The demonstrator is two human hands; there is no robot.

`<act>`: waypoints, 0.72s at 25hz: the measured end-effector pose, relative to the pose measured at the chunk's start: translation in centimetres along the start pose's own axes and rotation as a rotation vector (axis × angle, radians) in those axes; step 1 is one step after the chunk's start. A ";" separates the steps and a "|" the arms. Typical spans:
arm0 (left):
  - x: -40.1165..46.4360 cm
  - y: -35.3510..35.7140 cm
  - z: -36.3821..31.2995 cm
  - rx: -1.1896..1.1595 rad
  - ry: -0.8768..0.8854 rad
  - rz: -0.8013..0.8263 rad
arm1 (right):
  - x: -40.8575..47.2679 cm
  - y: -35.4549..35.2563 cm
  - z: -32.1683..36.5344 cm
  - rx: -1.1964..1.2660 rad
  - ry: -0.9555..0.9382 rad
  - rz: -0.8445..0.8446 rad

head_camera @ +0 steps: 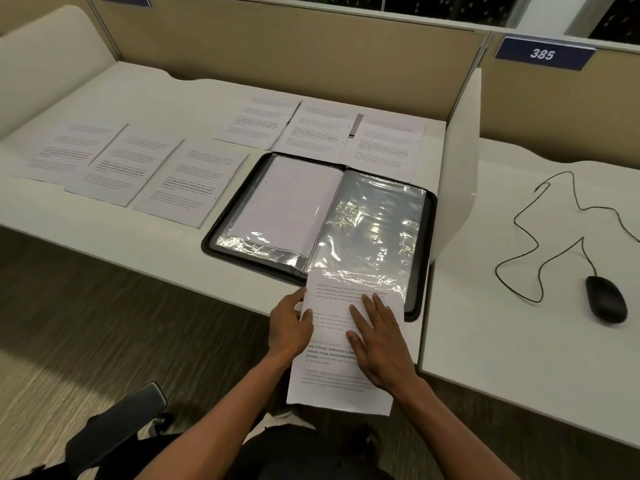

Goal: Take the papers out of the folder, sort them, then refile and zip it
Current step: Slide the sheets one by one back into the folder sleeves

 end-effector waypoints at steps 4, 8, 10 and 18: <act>0.7 0.3 -0.3 0.034 0.064 0.001 | 0.8 0.1 0.0 -0.008 0.001 0.024; 1.5 0.7 -1.0 0.173 0.294 -0.027 | 1.2 0.4 0.1 -0.002 -0.008 0.029; 2.1 1.2 -1.4 0.308 0.406 -0.028 | 0.9 0.7 -0.1 -0.018 -0.009 0.020; 3.6 2.9 -2.1 0.625 0.601 0.038 | 1.1 0.1 0.2 -0.099 0.043 -0.104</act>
Point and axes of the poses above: each hand's wrist, its own x-axis towards the middle knuckle, its own y-axis out of the palm, z = x × y, the point moved 6 cm from there along x, towards the middle knuckle, and after that the axes turned 12 degrees about -z, right-handed, at the moved point
